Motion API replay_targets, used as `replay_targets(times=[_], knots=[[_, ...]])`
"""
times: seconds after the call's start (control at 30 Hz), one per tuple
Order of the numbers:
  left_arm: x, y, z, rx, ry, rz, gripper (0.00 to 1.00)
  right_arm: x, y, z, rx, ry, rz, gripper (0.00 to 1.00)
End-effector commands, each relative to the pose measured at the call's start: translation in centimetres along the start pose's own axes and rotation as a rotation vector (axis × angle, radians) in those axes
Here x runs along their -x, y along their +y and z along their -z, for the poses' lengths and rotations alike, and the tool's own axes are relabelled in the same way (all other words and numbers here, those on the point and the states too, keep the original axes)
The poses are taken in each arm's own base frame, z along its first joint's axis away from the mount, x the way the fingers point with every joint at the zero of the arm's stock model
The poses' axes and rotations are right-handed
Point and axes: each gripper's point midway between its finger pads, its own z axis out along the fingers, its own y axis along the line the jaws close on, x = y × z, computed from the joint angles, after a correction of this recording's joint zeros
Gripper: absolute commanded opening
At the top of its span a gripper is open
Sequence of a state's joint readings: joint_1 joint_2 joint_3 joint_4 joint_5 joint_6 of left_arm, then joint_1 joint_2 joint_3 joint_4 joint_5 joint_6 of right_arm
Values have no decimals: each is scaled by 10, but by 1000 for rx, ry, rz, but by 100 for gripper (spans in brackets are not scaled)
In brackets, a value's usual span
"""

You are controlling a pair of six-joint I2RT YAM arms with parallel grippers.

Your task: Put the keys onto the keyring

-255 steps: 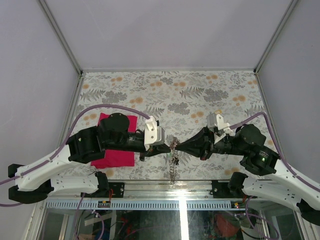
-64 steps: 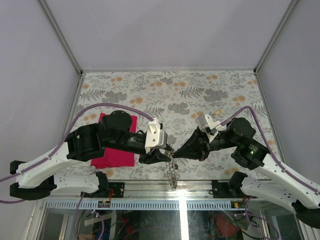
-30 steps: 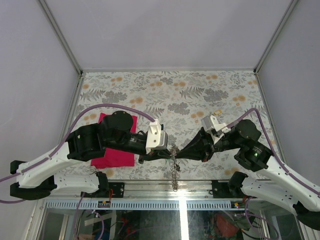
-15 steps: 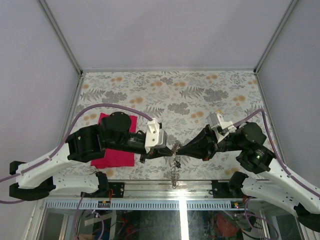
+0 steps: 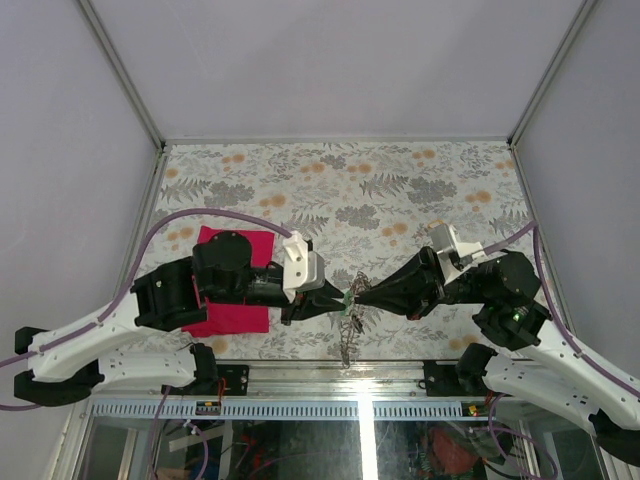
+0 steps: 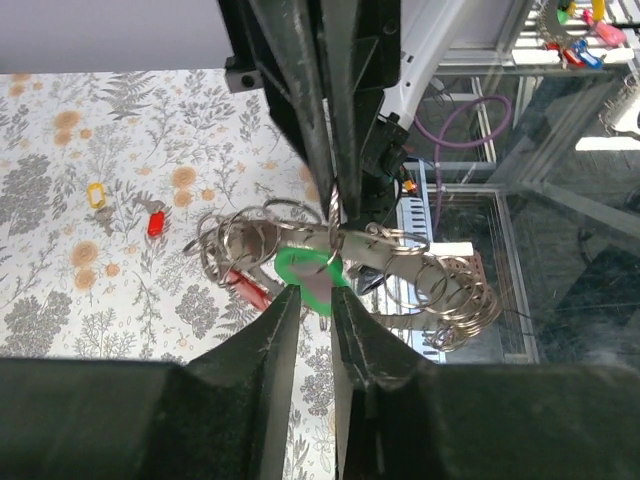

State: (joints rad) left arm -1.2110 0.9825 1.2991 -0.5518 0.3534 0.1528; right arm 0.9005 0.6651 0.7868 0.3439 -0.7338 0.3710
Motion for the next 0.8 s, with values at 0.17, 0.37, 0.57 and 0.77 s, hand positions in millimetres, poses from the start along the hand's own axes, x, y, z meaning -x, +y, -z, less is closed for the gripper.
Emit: replay_targets(times=[0.17,0.37,0.57,0.77], knots=[[53,8,16,85,-265,-32,30,36,10,-1,28,-103,102,0],[57,-2,11,18,-270,-54,36,36,10,-1,35,-99,101,0],[47,-3,0,-15,-229,-52,37,38,12,-1,35,-104,106,0],[40,-1,-4,-7,-209,-35,33,40,13,1,37,-108,114,0]])
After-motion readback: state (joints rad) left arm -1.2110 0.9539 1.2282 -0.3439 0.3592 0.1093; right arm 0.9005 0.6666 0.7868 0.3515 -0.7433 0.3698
